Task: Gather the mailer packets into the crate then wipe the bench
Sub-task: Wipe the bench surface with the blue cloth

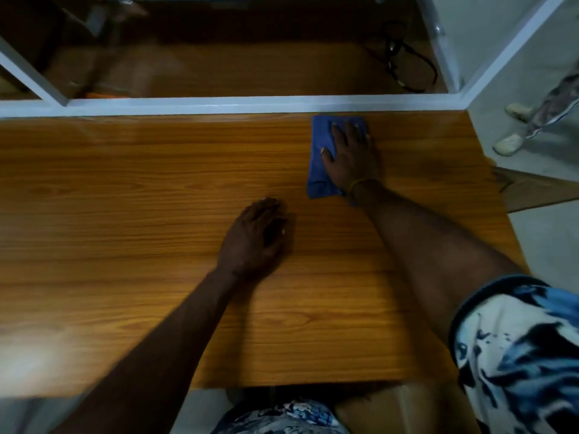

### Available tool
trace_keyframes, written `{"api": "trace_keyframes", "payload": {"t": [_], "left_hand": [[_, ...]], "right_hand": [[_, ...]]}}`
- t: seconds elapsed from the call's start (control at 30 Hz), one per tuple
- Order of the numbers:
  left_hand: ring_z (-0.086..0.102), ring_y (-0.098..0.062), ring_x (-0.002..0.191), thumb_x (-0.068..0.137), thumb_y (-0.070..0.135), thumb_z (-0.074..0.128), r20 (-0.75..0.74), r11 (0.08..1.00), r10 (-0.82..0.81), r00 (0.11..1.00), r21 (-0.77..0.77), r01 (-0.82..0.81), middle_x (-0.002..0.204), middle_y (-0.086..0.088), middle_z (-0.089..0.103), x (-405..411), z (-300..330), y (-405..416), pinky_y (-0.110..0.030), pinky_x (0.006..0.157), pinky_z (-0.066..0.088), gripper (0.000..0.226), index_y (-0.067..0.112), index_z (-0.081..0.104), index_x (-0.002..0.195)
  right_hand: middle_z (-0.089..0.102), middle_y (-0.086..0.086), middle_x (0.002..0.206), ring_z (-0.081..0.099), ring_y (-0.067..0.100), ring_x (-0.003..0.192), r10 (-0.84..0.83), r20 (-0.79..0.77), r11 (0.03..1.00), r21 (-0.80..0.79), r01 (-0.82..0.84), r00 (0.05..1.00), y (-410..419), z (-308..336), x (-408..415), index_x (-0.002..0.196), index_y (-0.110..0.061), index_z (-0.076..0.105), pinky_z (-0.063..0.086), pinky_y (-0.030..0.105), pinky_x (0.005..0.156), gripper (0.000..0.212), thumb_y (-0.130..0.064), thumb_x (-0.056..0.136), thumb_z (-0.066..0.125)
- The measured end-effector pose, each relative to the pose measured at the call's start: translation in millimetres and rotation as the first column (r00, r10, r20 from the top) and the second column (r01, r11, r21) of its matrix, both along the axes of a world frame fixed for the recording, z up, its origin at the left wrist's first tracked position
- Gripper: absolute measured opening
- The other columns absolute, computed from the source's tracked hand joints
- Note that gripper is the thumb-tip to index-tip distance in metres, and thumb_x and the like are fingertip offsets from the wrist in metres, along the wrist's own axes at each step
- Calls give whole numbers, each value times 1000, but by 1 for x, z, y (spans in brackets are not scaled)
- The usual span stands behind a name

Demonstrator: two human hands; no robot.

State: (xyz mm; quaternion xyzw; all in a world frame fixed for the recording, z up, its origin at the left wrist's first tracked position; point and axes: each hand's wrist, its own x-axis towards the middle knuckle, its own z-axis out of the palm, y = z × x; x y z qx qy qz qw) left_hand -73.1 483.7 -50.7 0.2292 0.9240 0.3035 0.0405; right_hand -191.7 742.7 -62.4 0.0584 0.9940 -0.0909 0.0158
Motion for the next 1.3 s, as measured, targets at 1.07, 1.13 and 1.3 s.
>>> {"api": "trace_keyframes", "payload": {"t": [1.07, 1.13, 1.3], "left_hand": [[42, -23, 136, 87, 47, 46, 74, 927, -372, 925, -21, 374, 150, -3, 41, 86, -10, 1, -39, 99, 46, 43, 26, 60, 122], [41, -21, 137, 87, 48, 46, 61, 919, -392, 918, -23, 394, 150, -1, 41, 82, -9, 7, -37, 99, 46, 43, 28, 59, 123], [43, -21, 135, 89, 46, 46, 48, 903, -428, 902, -21, 429, 150, -2, 41, 64, -10, 35, -33, 98, 44, 44, 25, 59, 125]], "right_hand": [[-1, 0, 166, -4, 21, 153, -227, 8, 974, -5, 227, 974, -46, -2, 342, 158, -27, 5, 7, 44, 123, 65, -54, 102, 27], [3, 0, 166, 0, 21, 153, -128, 15, 992, -8, 128, 992, -22, -2, 342, 158, -28, 7, 9, 46, 123, 66, -54, 101, 27], [9, 0, 165, 5, 21, 153, 43, 47, 999, 17, -44, 998, 40, 3, 316, 157, -29, 9, 13, 47, 123, 66, -53, 99, 31]]}}
